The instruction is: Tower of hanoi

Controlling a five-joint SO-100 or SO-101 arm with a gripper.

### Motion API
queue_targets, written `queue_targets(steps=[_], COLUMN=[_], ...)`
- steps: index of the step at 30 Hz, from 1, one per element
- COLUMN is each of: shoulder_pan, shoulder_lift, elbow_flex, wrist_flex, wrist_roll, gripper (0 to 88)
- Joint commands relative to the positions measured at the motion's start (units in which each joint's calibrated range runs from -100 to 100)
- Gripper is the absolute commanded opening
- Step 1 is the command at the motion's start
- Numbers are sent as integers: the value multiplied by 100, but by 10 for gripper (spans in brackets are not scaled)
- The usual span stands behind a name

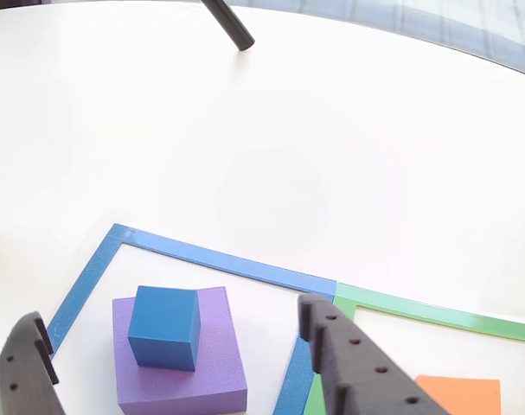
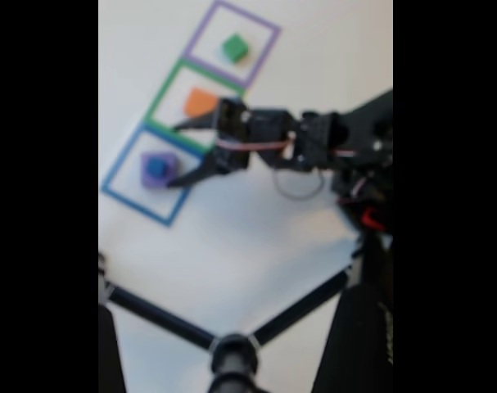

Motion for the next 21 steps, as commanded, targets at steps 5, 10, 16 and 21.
queue_targets(steps=[5, 10, 16, 21], shoulder_pan=[-96, -278, -403, -441], shoulder_lift=[1700, 2508, 3226, 3646], elbow_flex=[-144, -489, -1135, -1508], wrist_flex=[-2075, -2569, -2682, -2714], wrist_roll=[36, 36, 36, 36], gripper=[350, 342, 342, 339])
